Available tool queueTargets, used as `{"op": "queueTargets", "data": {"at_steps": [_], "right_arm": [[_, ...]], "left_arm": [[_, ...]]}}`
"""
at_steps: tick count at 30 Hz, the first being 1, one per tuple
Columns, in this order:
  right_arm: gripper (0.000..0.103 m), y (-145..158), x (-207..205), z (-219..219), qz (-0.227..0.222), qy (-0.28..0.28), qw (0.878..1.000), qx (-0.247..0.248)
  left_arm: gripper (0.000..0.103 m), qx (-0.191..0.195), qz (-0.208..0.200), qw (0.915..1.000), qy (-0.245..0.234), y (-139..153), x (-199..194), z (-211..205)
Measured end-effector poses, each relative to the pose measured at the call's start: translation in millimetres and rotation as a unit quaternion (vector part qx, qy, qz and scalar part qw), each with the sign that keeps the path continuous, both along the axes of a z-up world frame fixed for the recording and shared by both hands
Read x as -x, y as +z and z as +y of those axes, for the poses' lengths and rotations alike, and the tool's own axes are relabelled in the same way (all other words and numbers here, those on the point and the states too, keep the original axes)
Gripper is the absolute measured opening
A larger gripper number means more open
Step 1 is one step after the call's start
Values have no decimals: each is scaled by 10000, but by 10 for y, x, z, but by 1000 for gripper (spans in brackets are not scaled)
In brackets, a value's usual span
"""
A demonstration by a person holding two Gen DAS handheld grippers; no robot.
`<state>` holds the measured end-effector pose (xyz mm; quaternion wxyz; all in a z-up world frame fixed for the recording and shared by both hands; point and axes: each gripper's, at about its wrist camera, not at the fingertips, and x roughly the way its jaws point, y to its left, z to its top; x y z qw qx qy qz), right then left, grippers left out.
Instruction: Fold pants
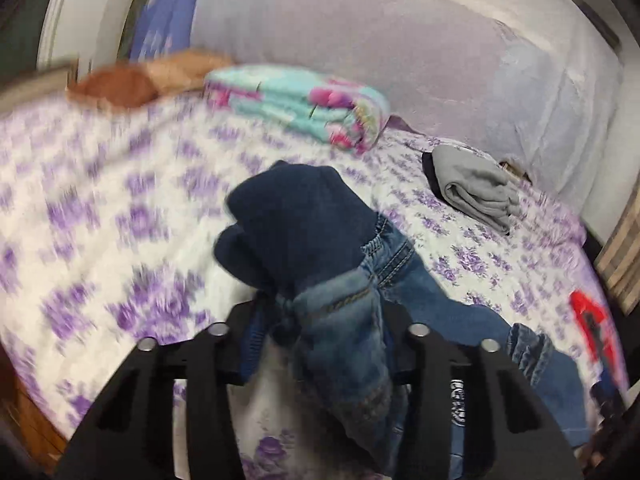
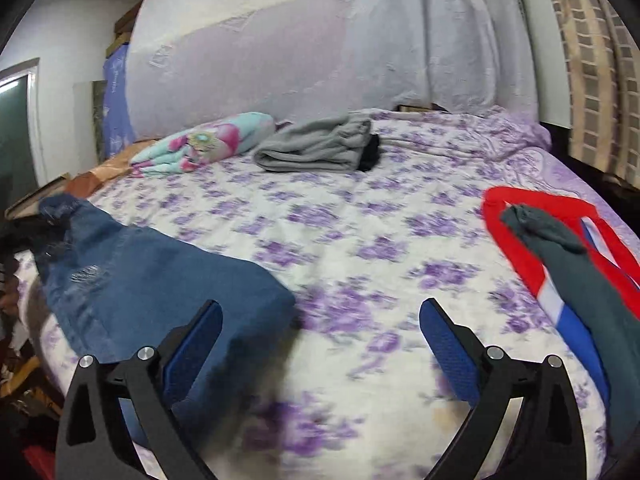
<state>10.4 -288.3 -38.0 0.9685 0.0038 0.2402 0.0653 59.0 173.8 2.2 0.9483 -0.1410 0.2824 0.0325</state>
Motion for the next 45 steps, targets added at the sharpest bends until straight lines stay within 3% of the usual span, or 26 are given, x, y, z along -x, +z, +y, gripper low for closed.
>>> {"op": "queueTargets", "data": {"at_steps": [3,5,9,12,13,15,17,19,21,22,23,24,25,26,27,28,31,33,36,39,41,42,43,45], "right_arm": [[99,-120,-71,-131,234,145,9985,-472],[99,-115,-51,-235,151,231,9962,-831],[99,-198,-86,-526,209,372,9813,-1875],[99,-270,-105,-714,197,426,9648,-2586],[99,-280,-96,-749,145,456,9613,-2713],[99,-274,-85,-753,97,496,9601,-2749],[99,-272,-82,-738,74,523,9611,-2710],[99,-277,-77,-745,51,555,9599,-2748],[99,-288,-60,-777,17,600,9566,-2852],[99,-289,-45,-786,5,609,9556,-2885],[99,-290,-46,-789,-2,621,9550,-2899],[99,-288,-47,-784,-1,620,9554,-2888],[99,-289,-42,-783,0,611,9556,-2881],[99,-287,-42,-779,-3,611,9564,-2855],[99,-286,-37,-777,-4,616,9567,-2845],[99,-285,-40,-775,0,622,9568,-2841],[99,-286,-47,-775,7,620,9571,-2832],[99,-284,-46,-772,8,617,9583,-2791],[99,-243,-27,-732,17,428,9650,-2586],[99,30,-22,-547,-159,368,9770,-2092],[99,335,-25,-356,-397,652,9802,-1828],[99,489,-34,-243,-523,785,9808,-1707],[99,578,-45,-168,-588,875,9809,-1637],[99,706,-138,43,-611,1055,9827,-1393]], "left_arm": [[33,-567,-363,9977,-55,272,131,-343],[31,-999,-656,9926,-204,476,217,-670],[29,-1834,-1286,9714,-791,765,444,-1495],[29,-2598,-1701,9405,-1380,764,659,-2263],[29,-2893,-1803,9254,-1659,674,744,-2572],[29,-3315,-1845,9026,-2036,433,824,-2988],[29,-3769,-1599,8820,-2333,17,842,-3371],[29,-4315,-1262,8599,-2417,-430,834,-3608],[30,-4720,-1536,8405,-2172,-595,947,-3671],[32,-4763,-1574,8374,-2170,-572,980,-3659],[33,-4688,-1505,8407,-2254,-524,975,-3627],[41,-4590,-1389,8456,-2345,-472,955,-3588],[69,-4471,-1169,8541,-2386,-419,904,-3531],[80,-4270,-1084,8610,-2541,-373,890,-3488],[99,-3970,-1176,8673,-2762,-311,943,-3423],[98,-3882,-1379,8679,-2774,-278,1022,-3395],[98,-4153,-1823,8438,-2868,-259,1256,-3416],[98,-4149,-2003,8435,-2761,-203,1330,-3350],[98,-3747,-1985,8694,-2536,15,1260,-3089],[98,-3234,-1798,9051,-2092,338,1036,-2699],[98,-2645,-1502,9345,-1850,527,866,-2413],[98,-2309,-1338,9448,-1898,564,776,-2284],[98,-1875,-1109,9538,-2068,572,680,-2177],[98,-1375,-684,9579,-2427,432,546,-2130]]}}
